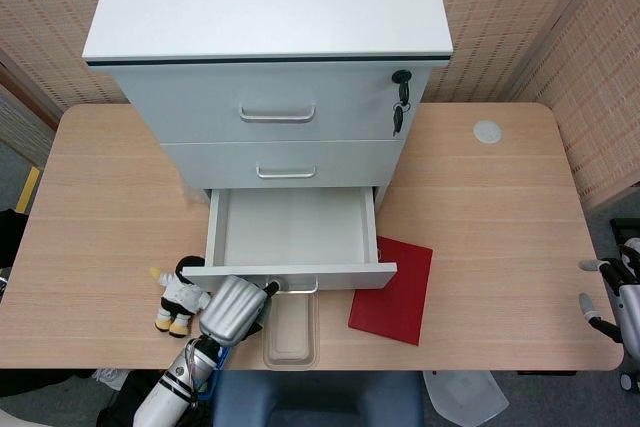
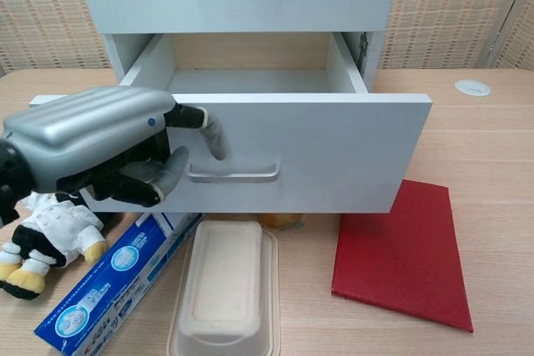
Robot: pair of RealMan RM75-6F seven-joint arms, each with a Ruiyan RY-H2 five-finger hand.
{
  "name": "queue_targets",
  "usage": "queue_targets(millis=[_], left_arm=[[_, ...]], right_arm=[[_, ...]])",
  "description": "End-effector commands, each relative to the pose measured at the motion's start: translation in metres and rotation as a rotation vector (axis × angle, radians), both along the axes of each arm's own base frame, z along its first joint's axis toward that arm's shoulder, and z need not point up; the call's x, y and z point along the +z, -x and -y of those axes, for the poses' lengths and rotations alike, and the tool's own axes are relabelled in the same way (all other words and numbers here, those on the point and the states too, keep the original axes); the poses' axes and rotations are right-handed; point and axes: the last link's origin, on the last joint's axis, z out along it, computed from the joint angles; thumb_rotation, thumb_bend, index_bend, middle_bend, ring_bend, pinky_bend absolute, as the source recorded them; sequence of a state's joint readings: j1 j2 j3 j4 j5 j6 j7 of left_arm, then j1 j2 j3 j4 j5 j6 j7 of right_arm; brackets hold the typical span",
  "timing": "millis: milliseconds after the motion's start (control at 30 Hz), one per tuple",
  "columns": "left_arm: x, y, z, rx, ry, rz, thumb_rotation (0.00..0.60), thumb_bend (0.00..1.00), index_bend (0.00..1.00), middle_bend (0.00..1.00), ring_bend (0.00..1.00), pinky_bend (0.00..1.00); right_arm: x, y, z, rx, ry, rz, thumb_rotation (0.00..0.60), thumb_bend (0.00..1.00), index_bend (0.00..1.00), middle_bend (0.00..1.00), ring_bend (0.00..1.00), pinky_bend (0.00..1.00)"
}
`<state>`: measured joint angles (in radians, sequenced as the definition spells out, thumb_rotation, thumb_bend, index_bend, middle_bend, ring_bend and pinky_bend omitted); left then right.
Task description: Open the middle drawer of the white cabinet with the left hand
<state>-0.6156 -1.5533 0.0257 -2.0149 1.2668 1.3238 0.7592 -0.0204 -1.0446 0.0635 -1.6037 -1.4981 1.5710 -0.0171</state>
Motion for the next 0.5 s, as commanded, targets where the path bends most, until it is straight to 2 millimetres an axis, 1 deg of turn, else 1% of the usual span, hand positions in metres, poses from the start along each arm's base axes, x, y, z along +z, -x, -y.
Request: queue_targets(millis=[33, 100, 200, 267, 433, 500], left_arm=[[0.006, 0.0, -0.001, -0.011, -0.02, 0.032, 0.6, 0.72, 0.33, 1.0, 0.98, 1.0], [0.013, -0.002, 0.002, -0.03, -0.032, 0.069, 0.6, 0.72, 0.35, 1.0, 0.97, 1.0], [0.024, 0.002, 0.005, -0.047, -0.058, 0.114, 0.6, 0.72, 0.42, 1.0, 0.96, 1.0], [0.032, 0.008, 0.006, -0.047, -0.075, 0.127, 0.6, 0.72, 0.48, 1.0, 0.96, 1.0], [0.053, 0.028, 0.009, -0.039, -0.14, 0.148, 0.6, 0.72, 0.68, 1.0, 0.95, 1.0], [0.063, 0.038, 0.008, -0.024, -0.176, 0.153, 0.6, 0.72, 0.72, 1.0, 0.95, 1.0]], right_arm=[[0.0, 0.0, 0.0, 0.0, 0.001, 0.0, 0.6, 0.31, 0.35, 0.36, 0.3, 0.25], [0.0, 0.0, -0.001, 0.0, 0.004, 0.0, 0.6, 0.31, 0.35, 0.36, 0.3, 0.25], [0.0, 0.001, -0.001, 0.0, 0.003, 0.001, 0.6, 0.32, 0.35, 0.36, 0.3, 0.25], [0.0, 0.001, 0.0, 0.001, 0.003, 0.004, 0.6, 0.32, 0.35, 0.36, 0.3, 0.25], [-0.001, 0.001, 0.002, 0.001, -0.001, 0.008, 0.6, 0.31, 0.35, 0.36, 0.3, 0.25], [-0.002, 0.001, 0.003, 0.0, -0.003, 0.011, 0.6, 0.31, 0.35, 0.36, 0.3, 0.25]])
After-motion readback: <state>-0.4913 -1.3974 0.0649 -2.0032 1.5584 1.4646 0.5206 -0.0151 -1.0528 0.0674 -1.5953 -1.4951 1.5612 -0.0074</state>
